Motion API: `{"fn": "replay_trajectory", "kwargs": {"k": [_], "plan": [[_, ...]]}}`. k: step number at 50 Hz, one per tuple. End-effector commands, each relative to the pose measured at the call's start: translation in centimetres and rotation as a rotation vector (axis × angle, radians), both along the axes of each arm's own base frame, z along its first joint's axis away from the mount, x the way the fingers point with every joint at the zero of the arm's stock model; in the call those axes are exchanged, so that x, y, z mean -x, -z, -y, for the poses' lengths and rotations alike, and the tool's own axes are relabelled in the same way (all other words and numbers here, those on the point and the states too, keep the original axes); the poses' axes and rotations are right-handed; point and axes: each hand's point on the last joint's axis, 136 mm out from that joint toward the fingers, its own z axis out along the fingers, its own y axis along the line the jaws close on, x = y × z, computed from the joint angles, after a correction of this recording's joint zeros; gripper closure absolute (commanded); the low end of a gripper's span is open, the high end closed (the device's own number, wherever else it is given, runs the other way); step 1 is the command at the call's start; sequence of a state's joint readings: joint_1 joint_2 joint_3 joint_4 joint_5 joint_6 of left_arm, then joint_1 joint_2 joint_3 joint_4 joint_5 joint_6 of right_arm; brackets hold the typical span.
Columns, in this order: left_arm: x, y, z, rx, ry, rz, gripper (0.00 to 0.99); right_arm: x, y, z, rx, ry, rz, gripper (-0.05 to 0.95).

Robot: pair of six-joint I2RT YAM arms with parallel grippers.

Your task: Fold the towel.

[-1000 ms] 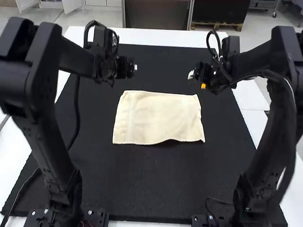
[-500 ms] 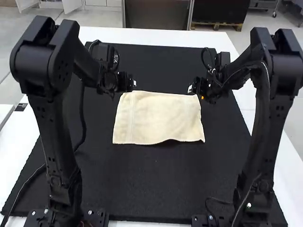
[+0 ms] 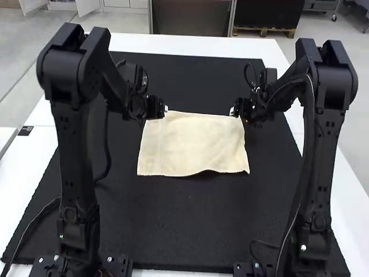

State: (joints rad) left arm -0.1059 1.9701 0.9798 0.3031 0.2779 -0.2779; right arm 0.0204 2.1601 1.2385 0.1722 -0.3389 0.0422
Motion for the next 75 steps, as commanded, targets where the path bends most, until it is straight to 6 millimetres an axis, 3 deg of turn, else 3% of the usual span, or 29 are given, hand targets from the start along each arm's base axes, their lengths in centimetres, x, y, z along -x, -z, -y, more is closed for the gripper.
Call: {"fn": "replay_trajectory", "kwargs": {"k": [1, 15, 27, 30, 35, 47, 52, 56, 61, 65, 75], "plan": [[-1.2, -0.2, -1.4, 0.006, -0.02, 0.009, 0.092, -0.7, -0.9, -0.1, 0.017, -0.015, 0.033, -0.01], [-2.2, -1.6, -2.4, -0.059, -0.011, 0.086, 0.09, -0.3, -0.6, -0.5, 0.008, -0.042, 0.026, -0.01], [-2.5, 0.0, -1.9, -0.064, -0.004, 0.07, 0.092, -0.2, 0.2, -1.9, 0.0, -0.062, 0.015, -0.01], [-2.6, 0.2, -1.9, -0.065, -0.003, 0.07, 0.138, -0.1, 0.3, -2.1, -0.003, -0.067, 0.016, 0.0], [-2.7, 0.8, -1.8, -0.062, -0.002, 0.063, 0.205, -0.4, 0.3, -2.5, -0.006, -0.07, 0.026, 0.08], [-3.0, 1.2, -2.2, -0.036, -0.031, 0.049, 0.543, -0.7, 0.1, -2.0, -0.004, -0.061, 0.034, 0.41], [-3.2, 1.0, -2.1, -0.031, -0.033, 0.052, 0.543, -0.9, 0.1, -1.5, -0.004, -0.05, 0.035, 0.53], [-3.2, 1.1, -2.1, -0.029, -0.035, 0.051, 0.549, -1.0, 0.0, -1.0, -0.006, -0.038, 0.037, 0.54], [-3.2, 1.4, -2.1, -0.026, -0.035, 0.042, 0.659, -1.0, 0.1, -0.7, -0.005, -0.032, 0.034, 0.55], [-3.2, 1.5, -2.1, -0.019, -0.042, 0.036, 0.675, -1.0, 0.1, -0.5, -0.004, -0.028, 0.034, 0.65], [-3.2, 2.3, -1.6, 0.013, -0.041, 0.005, 0.667, -0.9, 0.3, 0.2, -0.009, -0.016, 0.026, 0.67]]}}
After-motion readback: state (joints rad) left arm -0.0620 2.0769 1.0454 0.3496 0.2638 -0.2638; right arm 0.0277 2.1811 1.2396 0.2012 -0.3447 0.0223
